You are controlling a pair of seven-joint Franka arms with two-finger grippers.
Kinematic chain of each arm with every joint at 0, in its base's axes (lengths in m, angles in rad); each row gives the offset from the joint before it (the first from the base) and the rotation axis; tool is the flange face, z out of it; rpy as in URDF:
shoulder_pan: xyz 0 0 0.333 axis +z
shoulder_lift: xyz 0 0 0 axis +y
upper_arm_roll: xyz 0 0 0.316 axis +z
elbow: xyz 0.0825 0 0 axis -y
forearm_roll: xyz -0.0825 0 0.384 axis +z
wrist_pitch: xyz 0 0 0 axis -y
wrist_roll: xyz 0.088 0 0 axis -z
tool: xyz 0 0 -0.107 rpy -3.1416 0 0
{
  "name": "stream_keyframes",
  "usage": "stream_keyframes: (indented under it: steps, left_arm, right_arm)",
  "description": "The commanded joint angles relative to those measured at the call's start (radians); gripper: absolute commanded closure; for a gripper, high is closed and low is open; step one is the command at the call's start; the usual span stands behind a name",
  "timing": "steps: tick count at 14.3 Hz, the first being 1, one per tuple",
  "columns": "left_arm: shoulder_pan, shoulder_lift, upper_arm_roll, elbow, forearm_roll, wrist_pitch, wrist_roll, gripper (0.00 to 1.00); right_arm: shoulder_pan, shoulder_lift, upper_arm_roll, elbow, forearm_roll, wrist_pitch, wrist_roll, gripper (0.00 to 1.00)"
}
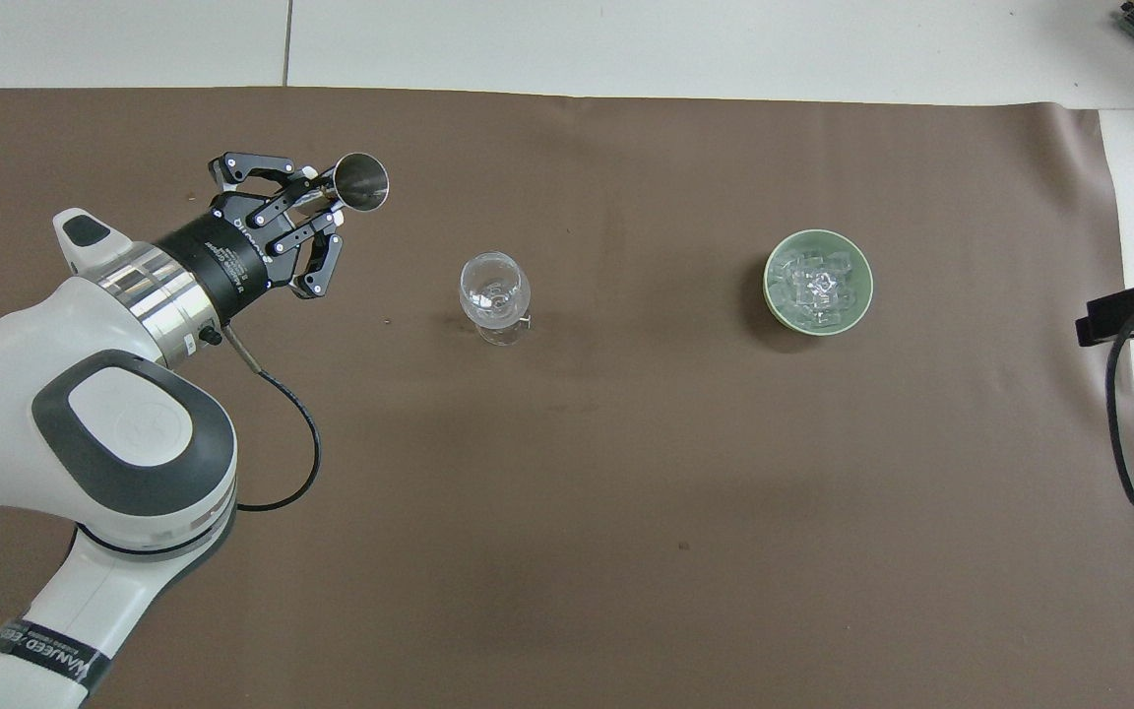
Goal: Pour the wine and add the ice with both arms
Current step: 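Carry the metal cup back away from the glass with the left gripper, then lower the metal cup toward its starting spot on the mat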
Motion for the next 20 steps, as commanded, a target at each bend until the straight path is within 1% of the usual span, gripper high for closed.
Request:
stream_keyframes:
  steps: [1,4,6,8,10,11,12,14,20]
  left_arm:
    - [0.059,-0.036,-0.005,-0.025,-0.003,-0.111,-0.099,1.0]
    - [0.159,-0.04,-0.005,-0.016,0.001,-0.279,-0.194,1.0]
    - [0.241,-0.036,-0.005,-0.002,0.003,-0.431,-0.219,1.0]
    - [0.298,-0.029,-0.006,0.0,0.003,-0.528,-0.239,1.0]
    - [0.373,0.009,-0.008,0.0,-0.008,-0.64,-0.237,1.0]
    - [0.406,0.041,-0.008,0.0,-0.035,-0.675,-0.237,1.0]
    - [0.43,0.065,-0.008,0.0,-0.067,-0.704,-0.237,1.0]
    - [0.452,0.098,-0.008,-0.002,-0.104,-0.718,-0.239,1.0]
    - [0.473,0.14,-0.008,-0.019,-0.129,-0.717,-0.233,1.0]
  right_arm:
    - [-0.003,-0.019,0.002,-0.022,0.017,0.006,0.013,0.0]
    - [-0.003,-0.019,0.002,-0.022,0.017,0.006,0.013,0.0]
    - [-0.003,-0.019,0.002,-0.022,0.017,0.006,0.013,0.0]
    - [-0.003,-0.019,0.002,-0.022,0.017,0.006,0.013,0.0]
    - [-0.003,-0.019,0.002,-0.022,0.017,0.006,0.013,0.0]
    - [-0.003,-0.019,0.002,-0.022,0.017,0.006,0.013,0.0]
    - [-0.003,-0.019,0.002,-0.022,0.017,0.006,0.013,0.0]
    - [-0.003,-0.019,0.003,-0.022,0.017,0.006,0.013,0.0]
    - [-0.003,-0.019,0.002,-0.022,0.017,0.006,0.013,0.0]
